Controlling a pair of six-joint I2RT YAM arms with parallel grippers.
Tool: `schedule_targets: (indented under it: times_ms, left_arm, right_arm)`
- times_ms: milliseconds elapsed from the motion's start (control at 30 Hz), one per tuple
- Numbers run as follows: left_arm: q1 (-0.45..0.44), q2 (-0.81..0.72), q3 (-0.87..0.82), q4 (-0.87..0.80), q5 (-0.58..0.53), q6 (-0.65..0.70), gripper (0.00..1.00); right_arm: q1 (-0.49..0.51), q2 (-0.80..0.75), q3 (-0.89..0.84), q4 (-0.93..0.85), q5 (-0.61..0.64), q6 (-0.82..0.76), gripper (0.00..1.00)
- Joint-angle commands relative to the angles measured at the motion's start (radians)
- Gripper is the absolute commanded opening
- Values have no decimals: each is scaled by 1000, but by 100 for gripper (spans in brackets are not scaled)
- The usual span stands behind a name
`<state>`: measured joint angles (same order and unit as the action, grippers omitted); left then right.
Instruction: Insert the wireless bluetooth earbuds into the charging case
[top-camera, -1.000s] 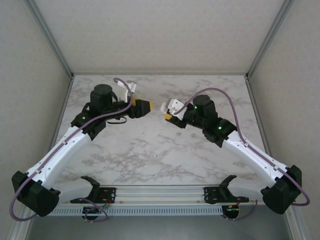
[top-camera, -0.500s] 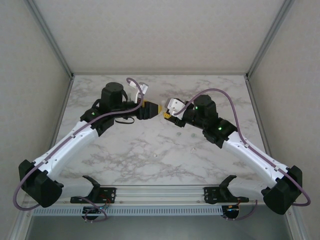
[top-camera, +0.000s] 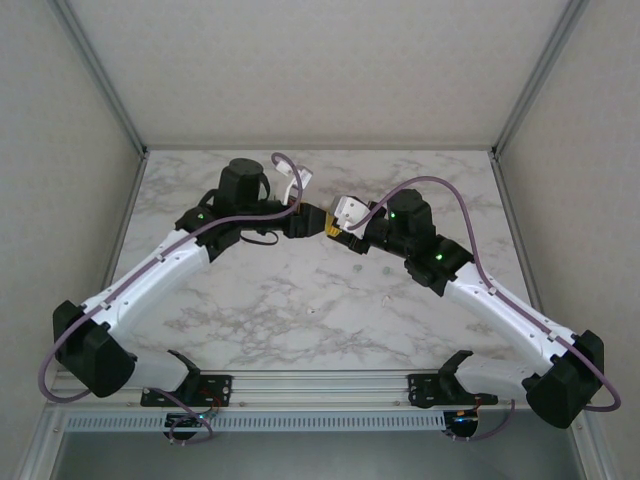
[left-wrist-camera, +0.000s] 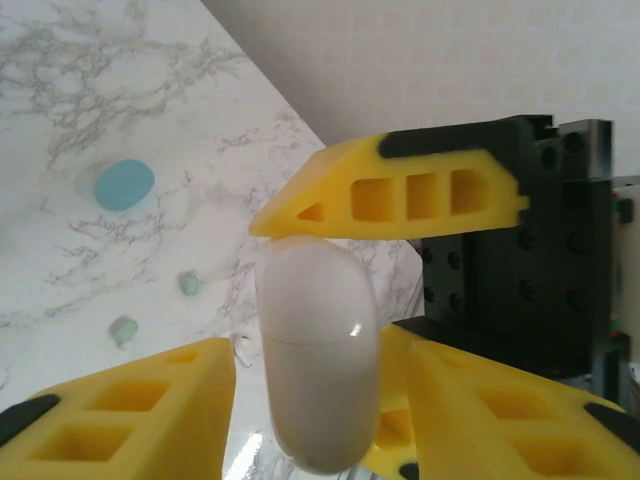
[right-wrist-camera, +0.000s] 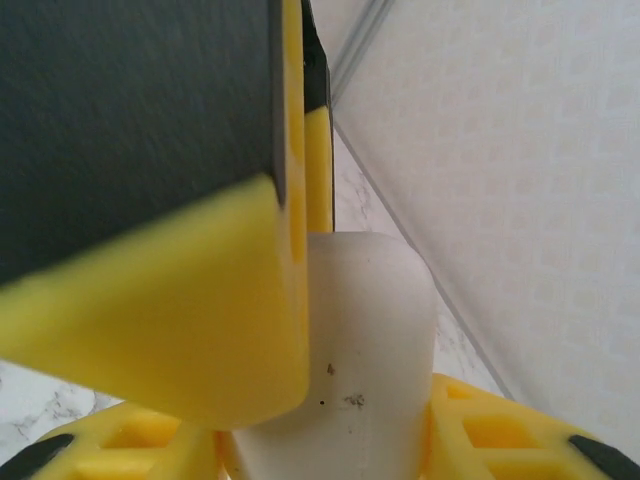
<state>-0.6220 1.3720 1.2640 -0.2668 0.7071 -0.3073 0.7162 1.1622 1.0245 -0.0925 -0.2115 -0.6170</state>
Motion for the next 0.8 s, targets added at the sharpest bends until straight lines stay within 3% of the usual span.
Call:
schedule_targets:
  times_ms: [0,233,500,633,767]
  left_arm:
    - [-16,20,39,-15,29,20,43]
    - [-16,35,53,-23,20,31,35]
    - [-18,37,55,-39,24,47,17]
    - [-18,6,40,-22,-17,57,8]
    - [-16,-82,-21,79,-90,77,8]
  right_arm:
    - [10,11,5,42,-22,5,37]
    - [10,11,3,34,-24,-6,37]
    - [10,5,0,40,-23,-3,38]
    - [10,-22,3,29,5,40,50]
    - [-3,-84,26,-29,30,215,64]
